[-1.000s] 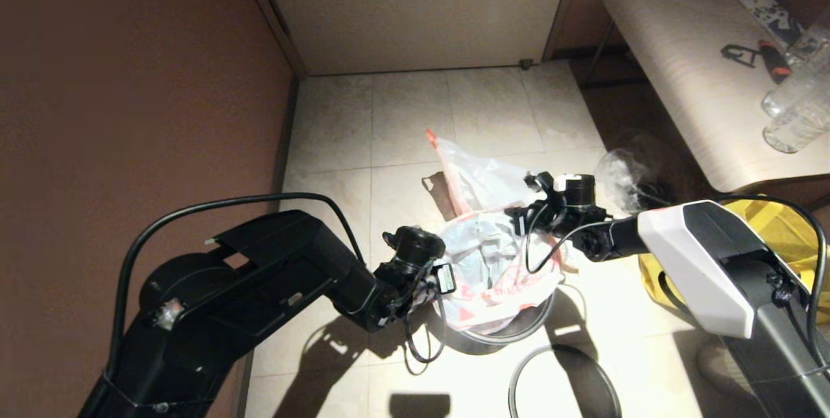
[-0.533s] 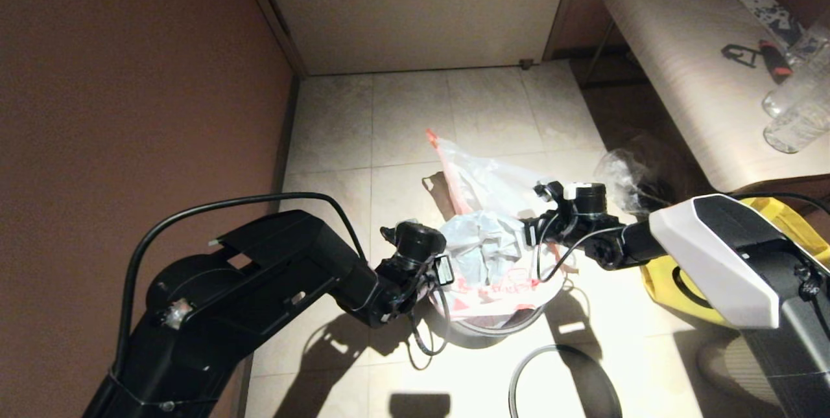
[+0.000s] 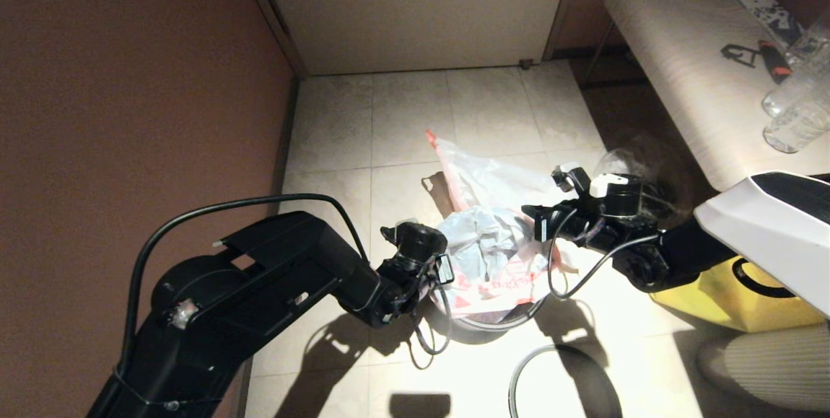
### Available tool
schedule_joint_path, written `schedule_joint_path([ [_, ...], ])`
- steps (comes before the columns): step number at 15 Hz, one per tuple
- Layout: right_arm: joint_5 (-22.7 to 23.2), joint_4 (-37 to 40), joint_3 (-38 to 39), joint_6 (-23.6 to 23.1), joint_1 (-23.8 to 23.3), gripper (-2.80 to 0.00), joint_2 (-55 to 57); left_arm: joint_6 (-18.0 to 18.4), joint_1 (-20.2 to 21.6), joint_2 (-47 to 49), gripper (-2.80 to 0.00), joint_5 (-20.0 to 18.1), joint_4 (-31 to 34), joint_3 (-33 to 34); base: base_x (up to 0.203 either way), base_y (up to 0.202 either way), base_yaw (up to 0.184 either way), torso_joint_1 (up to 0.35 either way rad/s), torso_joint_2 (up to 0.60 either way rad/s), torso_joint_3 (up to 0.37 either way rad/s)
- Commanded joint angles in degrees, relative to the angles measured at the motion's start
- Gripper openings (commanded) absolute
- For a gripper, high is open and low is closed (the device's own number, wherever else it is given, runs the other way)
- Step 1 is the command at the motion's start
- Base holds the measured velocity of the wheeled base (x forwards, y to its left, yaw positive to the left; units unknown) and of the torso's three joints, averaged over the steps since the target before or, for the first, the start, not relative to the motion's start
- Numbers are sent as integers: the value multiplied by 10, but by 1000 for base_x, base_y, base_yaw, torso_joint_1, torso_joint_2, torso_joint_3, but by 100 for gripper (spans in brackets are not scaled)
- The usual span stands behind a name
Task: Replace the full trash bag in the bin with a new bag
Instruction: Put the new garbage bag on the trash can
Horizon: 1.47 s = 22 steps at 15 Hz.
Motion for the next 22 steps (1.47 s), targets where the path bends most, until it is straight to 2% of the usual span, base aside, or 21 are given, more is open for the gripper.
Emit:
schedule_joint_path([
  [1, -6, -25, 33, 6, -3, -280, -36, -2, 4, 6, -280, 24, -14, -9, 0, 0, 0, 0, 0, 0],
  [2, -17, -38, 41, 9, -6, -280, -36, -2, 4, 7, -152, 25, -16, -10, 0, 0, 0, 0, 0, 0],
  [3, -23, -43, 52, 9, -7, -280, -37, -2, 4, 7, 0, 26, -16, -10, 0, 0, 0, 0, 0, 0],
  [6, -47, -51, 72, 9, -2, -280, -51, -2, 4, 3, 0, 32, -17, -6, 0, 0, 0, 0, 0, 0],
  [8, -71, -38, 84, 9, 13, -280, -71, -2, 4, -3, 0, 31, -41, 13, 0, 0, 0, 0, 0, 0],
  [9, -98, -13, 88, 9, 24, -280, -76, -1, 4, -10, 0, 26, -72, 34, 0, 0, 0, 0, 0, 0],
  [10, -144, 27, 88, 9, 37, -280, -81, 4, 4, -18, 0, 10, -100, 56, 0, 0, 0, 0, 0, 0],
  [11, -195, 67, 84, 10, 49, -280, -83, 14, 4, -31, 0, -7, -113, 77, 0, 0, 0, 0, 0, 0],
  [12, -224, 88, 85, 13, 62, -280, -85, 21, 7, -45, 0, -23, -118, 91, 0, 0, 0, 0, 0, 0],
  [14, -244, 125, 90, 28, 74, -280, -92, 28, 13, -67, 0, -37, -119, 106, 0, 0, 0, 0, 0, 0],
  [17, -250, 180, 84, 37, 86, -280, -106, 27, 20, -108, 0, -32, -122, 128, 0, 0, 0, 0, 0, 0],
  [19, -271, 220, 84, 42, 94, -280, -112, 28, 51, -121, 0, -32, -123, 131, 0, 0, 0, 0, 0, 0],
  [20, -288, 242, 83, 65, 102, -280, -117, 27, 69, -112, -92, -33, -123, 118, 0, 0, 0, 0, 0, 0],
  [21, -300, 272, 77, 89, 109, -280, -124, 24, 83, -93, -280, -34, -123, 97, 0, 0, 0, 0, 0, 0],
  [22, -305, 302, 71, 111, 117, -280, -128, 22, 95, -76, -280, -34, -123, 78, 0, 0, 0, 0, 0, 0],
])
